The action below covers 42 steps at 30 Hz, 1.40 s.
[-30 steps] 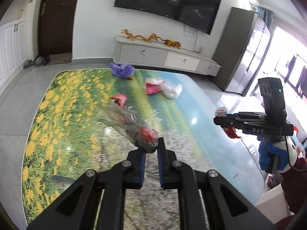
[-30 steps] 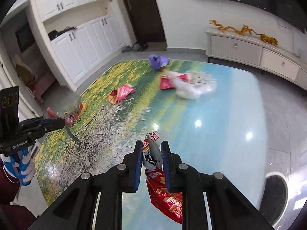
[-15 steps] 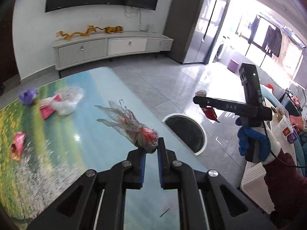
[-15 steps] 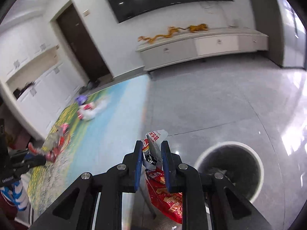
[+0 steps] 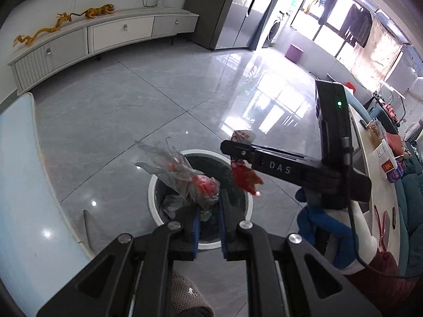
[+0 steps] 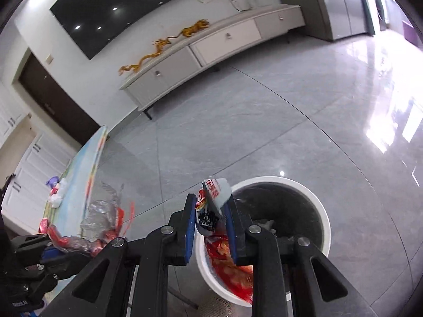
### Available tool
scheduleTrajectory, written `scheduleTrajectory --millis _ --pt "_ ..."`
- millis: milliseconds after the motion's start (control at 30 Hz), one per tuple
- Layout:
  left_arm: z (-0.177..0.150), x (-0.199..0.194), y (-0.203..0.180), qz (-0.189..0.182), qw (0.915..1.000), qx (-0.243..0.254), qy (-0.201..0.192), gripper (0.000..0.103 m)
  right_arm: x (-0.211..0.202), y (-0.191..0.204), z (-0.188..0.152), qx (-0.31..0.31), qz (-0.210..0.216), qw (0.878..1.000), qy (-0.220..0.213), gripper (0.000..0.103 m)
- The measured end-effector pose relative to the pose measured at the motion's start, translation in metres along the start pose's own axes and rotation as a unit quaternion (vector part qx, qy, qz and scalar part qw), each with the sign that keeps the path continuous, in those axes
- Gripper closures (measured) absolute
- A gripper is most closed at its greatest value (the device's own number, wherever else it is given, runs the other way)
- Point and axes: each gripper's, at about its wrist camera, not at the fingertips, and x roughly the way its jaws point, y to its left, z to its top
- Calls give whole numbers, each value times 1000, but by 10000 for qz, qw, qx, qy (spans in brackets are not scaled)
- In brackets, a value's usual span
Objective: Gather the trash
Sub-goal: 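Carry the clear bag and red wrapper over the bin and open both grippers, then return both open tools from the bin to the table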
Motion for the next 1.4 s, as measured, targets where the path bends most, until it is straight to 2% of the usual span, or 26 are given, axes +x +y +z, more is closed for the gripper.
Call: scheduleTrajectory --millis 67,200,267,400,567,700,867,1167,1400 --pt "5 15 0 -70 9999 -63 98 85 4 -12 0 134 -112 9998 34 81" --pt "13 29 -2 -204 9995 -209 136 61 1 -23 -4 293 -325 9990 6 60" --pt "17 30 -3 -205 9995 -226 109 55 -1 -26 -6 304 -371 9988 -1 60" --pt "16 19 -2 -201 9995 -256 52 55 -10 -24 -9 265 -462 9986 -36 60" --pt "13 -3 2 3 9996 -265 -111 55 -26 -13 -12 169 -483 9986 -138 60" --pt "6 -37 7 246 9981 -272 -489 55 -48 7 -13 50 -453 9984 -324 60" --pt "-3 -85 18 587 9924 -386 -1008 55 -84 37 -12 -154 -387 9971 -642 59" --pt "-46 -162 49 874 9859 -519 -1331 55 -132 116 -17 -817 -190 9914 -1003 56" --pt "-98 -226 93 1218 9758 -753 -1654 54 -146 178 -27 -1276 -30 9861 -1066 54"
